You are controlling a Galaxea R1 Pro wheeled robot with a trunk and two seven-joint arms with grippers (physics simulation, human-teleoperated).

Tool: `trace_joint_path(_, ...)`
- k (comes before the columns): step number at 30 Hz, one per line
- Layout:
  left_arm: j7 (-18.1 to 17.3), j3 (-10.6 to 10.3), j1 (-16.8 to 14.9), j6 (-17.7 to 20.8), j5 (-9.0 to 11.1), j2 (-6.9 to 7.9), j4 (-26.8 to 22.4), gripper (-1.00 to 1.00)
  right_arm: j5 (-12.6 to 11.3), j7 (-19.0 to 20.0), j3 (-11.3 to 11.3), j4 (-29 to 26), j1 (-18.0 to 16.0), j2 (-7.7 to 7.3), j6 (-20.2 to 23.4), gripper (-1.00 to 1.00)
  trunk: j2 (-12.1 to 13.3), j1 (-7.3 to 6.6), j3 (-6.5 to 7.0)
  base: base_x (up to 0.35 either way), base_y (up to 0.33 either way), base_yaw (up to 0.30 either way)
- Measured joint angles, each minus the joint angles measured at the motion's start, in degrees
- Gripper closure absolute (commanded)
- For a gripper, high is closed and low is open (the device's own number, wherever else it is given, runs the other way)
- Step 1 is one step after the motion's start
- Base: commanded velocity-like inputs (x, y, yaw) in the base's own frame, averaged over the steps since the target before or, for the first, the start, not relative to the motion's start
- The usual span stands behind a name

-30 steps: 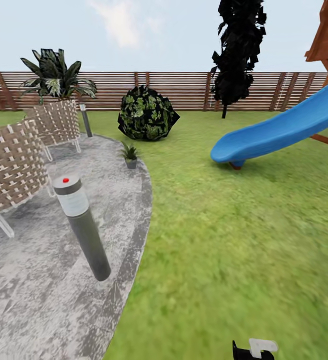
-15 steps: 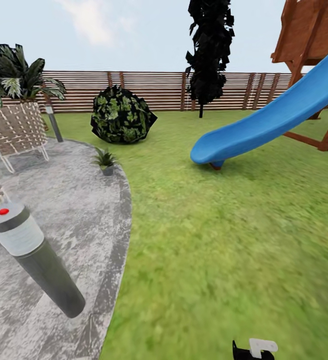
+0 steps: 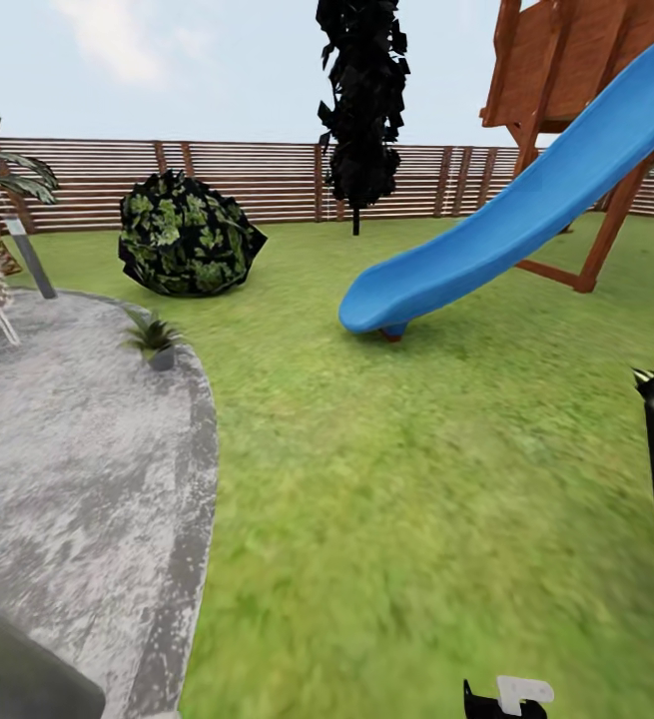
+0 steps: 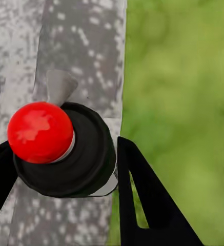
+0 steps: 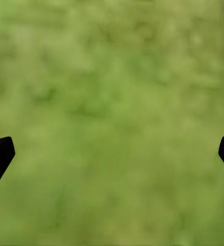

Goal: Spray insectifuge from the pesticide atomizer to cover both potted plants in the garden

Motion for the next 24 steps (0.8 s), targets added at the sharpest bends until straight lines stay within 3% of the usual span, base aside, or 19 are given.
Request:
trace_joint_path(13,0.0,-0.01,0.0,0.0,0.01,0.0,0.0,1.0,0.0,0.0,0.01,0.0,0.0,0.0,0.0,-1.0,0.0,0.0,0.0,0.338,0.0,-0.261)
trace_joint_path(24,0.0,-0.01,0.02,0.0,0.01,0.01,-0.02,1.0,0.2,0.1,-0.01,0.03,-0.01,-0.09,0.0,-1.0,0.0,0.0,0.0,0.338,0.0,-0.028)
